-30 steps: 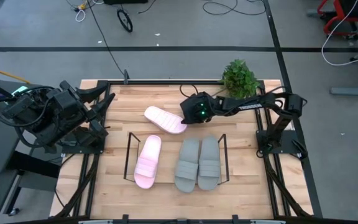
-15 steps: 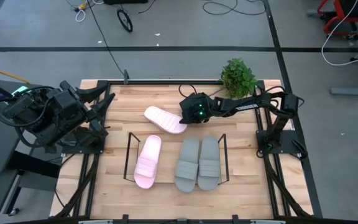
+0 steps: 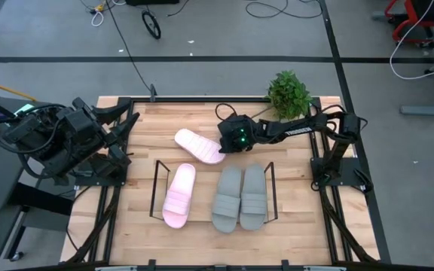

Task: Pick and place slides into the shelf
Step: Align the pink slipper with the other pink slipper on the shelf

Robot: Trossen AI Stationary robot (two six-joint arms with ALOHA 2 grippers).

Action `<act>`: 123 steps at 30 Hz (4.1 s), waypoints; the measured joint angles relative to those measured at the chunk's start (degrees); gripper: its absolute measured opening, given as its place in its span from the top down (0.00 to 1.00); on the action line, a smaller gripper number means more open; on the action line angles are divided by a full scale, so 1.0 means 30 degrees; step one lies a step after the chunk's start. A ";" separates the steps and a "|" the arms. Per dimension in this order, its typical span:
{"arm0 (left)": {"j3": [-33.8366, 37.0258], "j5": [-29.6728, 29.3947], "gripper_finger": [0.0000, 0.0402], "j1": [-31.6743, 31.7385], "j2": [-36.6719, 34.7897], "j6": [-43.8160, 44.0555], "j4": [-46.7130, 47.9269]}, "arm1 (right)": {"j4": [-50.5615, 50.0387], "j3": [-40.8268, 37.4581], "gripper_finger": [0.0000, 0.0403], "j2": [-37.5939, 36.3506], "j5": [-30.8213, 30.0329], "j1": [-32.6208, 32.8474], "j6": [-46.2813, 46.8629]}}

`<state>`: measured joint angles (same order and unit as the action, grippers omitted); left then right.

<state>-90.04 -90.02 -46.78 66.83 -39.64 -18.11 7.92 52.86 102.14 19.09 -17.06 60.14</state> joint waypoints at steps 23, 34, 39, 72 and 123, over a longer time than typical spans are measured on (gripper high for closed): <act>0.0000 0.0002 0.60 0.0019 -0.0002 -0.0022 0.0458 | -0.3931 0.0022 0.90 -0.9684 -0.0802 0.0239 0.2456; 0.0000 0.0000 0.60 0.1049 -0.0002 -0.0029 0.0794 | -1.9415 0.8604 0.90 -1.2370 -0.7807 0.4985 -0.0161; 0.0007 0.0000 0.60 0.1798 0.0007 0.0480 0.0808 | -2.2387 1.2931 0.90 -1.0616 -1.1620 0.8087 0.0237; 0.0007 0.0007 0.60 0.5212 0.3336 0.2405 0.1174 | -2.8222 1.9103 0.91 -0.1440 -1.6714 1.7068 0.2872; 0.0000 3.3958 0.60 1.6334 0.5259 1.2855 2.2174 | -3.0522 2.3380 0.92 -0.0310 -1.6868 1.6654 -0.2591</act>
<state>-90.04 11.86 2.22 82.61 -1.07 48.41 -83.64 123.00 101.21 -31.51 32.91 52.37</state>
